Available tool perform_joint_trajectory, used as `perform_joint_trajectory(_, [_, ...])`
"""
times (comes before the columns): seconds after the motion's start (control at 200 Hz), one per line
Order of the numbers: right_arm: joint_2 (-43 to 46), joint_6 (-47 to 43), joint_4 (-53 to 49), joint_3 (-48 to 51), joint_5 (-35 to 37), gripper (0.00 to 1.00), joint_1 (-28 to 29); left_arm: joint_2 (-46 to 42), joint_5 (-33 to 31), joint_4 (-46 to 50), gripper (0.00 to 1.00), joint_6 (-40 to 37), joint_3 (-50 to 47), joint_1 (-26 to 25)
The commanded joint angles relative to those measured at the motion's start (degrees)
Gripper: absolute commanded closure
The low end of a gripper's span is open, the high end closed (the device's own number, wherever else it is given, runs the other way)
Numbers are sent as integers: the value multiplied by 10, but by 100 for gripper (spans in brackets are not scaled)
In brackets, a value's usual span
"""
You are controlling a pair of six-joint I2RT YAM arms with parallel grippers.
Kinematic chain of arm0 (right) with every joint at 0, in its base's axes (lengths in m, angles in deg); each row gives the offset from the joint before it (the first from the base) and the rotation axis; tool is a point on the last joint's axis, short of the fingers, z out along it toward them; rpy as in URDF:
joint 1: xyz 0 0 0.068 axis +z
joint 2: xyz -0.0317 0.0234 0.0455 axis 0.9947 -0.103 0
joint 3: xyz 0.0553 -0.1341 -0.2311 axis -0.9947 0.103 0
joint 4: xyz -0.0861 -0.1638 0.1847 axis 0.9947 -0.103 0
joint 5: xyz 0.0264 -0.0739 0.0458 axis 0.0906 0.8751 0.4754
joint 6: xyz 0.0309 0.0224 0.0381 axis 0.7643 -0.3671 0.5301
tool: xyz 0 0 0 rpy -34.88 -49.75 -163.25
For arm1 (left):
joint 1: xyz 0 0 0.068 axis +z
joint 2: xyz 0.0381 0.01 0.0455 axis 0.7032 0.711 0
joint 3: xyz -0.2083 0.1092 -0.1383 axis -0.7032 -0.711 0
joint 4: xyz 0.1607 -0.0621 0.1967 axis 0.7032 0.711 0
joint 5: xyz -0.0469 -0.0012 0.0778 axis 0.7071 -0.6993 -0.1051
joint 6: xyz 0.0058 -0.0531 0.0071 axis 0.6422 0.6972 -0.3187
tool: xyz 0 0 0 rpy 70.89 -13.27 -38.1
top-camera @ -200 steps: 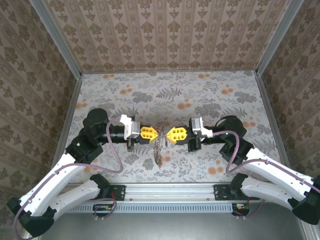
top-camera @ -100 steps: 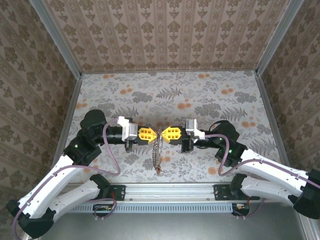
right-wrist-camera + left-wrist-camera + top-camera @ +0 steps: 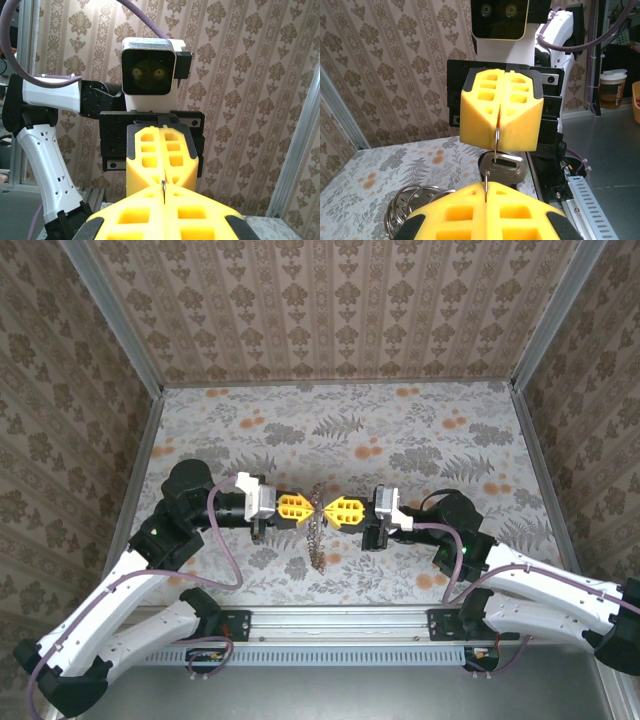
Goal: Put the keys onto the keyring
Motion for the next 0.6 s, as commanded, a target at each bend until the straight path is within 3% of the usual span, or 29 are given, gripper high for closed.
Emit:
perform_joint_trajectory(0.0, [-2, -9, 26, 9, 13, 100, 5, -7, 3, -38, 100, 3, -1, 4])
perform_joint_trajectory(0.595, [8, -21, 35, 17, 37, 100, 5, -6, 6, -44, 100, 2, -5, 9])
